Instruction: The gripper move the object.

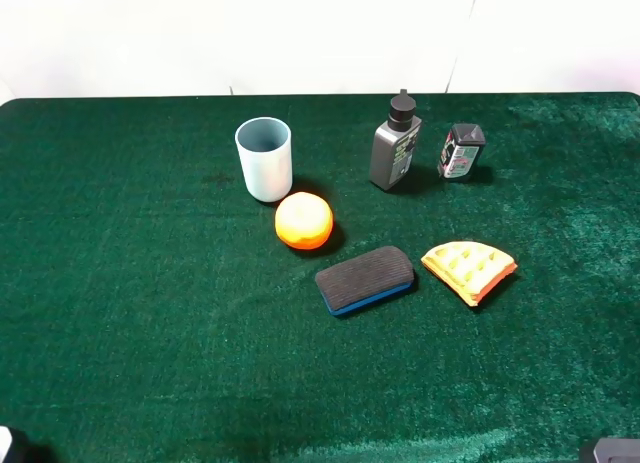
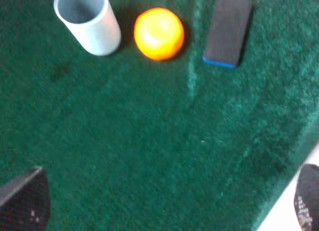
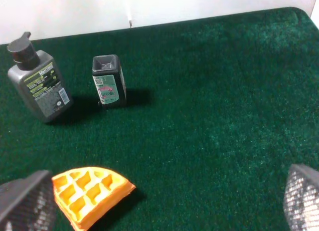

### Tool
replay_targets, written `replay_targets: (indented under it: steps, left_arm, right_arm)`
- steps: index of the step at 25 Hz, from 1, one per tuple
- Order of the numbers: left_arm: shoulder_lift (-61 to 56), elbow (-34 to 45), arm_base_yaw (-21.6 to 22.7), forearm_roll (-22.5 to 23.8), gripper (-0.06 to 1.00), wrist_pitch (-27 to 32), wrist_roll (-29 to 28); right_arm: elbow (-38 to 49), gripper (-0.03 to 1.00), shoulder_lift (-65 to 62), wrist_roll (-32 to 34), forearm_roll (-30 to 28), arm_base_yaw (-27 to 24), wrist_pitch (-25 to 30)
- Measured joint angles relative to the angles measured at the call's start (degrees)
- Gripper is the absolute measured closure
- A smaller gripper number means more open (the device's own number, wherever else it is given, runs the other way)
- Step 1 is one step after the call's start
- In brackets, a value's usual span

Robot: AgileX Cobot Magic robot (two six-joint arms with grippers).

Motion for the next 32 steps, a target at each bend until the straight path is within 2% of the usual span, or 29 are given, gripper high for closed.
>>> replay_targets:
  steps: [2,5,13,19,27,32]
  left_arm:
    - [-1.29,1.56,0.71,0.65,-0.05,0.0,-0.41]
    - [-3.03,4.88,4.52,0.62,-0.05,0.0,-1.3]
    - [-10.16,11.59,21.06,-5.48,-0.05,0.0,-1.79]
    - [-18.33,17.09,33.61,-5.98,-0.05,-0.13,-1.89]
    - [-28.85,26.79,46.43,-6.37,-0.05,-3.94,-1.89]
    - [-32.33,30.47,53.25,-9.08,-0.05,-5.38,-1.18]
  right_arm:
    - [0.0,0.27,0.0,0.0,0.0,0.0,0.0]
    - [0.0,0.27,0.0,0.0,0.0,0.0,0.0]
    - [0.0,0.27,0.0,0.0,0.0,0.0,0.0]
    - [0.0,0.27,0.0,0.0,0.0,0.0,0.06]
    - [0.0,0.27,0.0,0.0,0.0,0.0,0.01]
    - [0.0,0.27,0.0,0.0,0.0,0.0,0.01]
